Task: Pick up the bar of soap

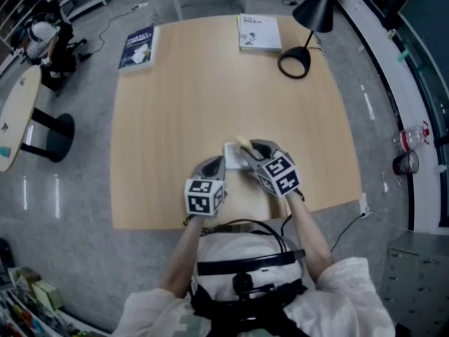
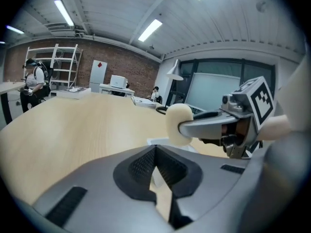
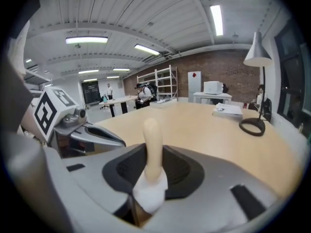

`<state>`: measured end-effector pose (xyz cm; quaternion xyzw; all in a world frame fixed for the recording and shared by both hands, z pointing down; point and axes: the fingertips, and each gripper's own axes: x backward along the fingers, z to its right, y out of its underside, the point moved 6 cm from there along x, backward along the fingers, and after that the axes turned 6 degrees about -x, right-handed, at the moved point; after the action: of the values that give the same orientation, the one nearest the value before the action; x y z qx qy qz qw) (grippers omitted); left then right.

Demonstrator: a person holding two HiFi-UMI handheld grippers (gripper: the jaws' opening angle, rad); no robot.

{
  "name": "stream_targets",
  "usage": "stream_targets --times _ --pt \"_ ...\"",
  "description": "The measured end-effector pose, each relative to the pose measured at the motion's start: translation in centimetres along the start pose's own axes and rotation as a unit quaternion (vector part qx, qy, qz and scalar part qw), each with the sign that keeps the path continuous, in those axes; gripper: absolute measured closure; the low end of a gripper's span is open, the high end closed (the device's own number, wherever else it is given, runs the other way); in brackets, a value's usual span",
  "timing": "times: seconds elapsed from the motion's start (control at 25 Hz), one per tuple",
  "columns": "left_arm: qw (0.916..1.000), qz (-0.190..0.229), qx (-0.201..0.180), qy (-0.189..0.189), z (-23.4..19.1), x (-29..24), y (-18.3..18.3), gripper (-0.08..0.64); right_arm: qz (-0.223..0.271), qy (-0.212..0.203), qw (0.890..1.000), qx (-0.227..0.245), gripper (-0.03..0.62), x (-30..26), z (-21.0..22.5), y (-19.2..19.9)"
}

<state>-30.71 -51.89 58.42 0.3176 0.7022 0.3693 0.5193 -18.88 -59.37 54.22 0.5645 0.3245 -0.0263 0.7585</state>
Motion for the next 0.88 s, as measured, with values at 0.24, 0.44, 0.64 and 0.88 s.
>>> stream_targets --times 0.24,0.44,0.64,0.88 --pt "0.9961 0.08 0.016 -0.034 -0.7 1.4 -4.8 0.555 0.077 0.028 0.995 -0.061 0.48 4.1 0.5 -2.4" --pt "0.9901 0.123 0.041 -0.054 -0.2 3.4 -6.4 0.555 0.135 0.047 0.975 -0.173 0.48 7.4 0.9 -1.8" --pt "0.9904 0.117 0.046 -0.056 0.5 4.1 -5.1 0.555 0.156 0.041 0.962 -0.22 0.48 9.2 1.3 -0.4" --pt "0.9891 0.126 0.041 -0.064 1.4 5.2 -5.1 0.555 0.176 0.043 0.954 -0.238 0.48 11.0 1.9 -0.5"
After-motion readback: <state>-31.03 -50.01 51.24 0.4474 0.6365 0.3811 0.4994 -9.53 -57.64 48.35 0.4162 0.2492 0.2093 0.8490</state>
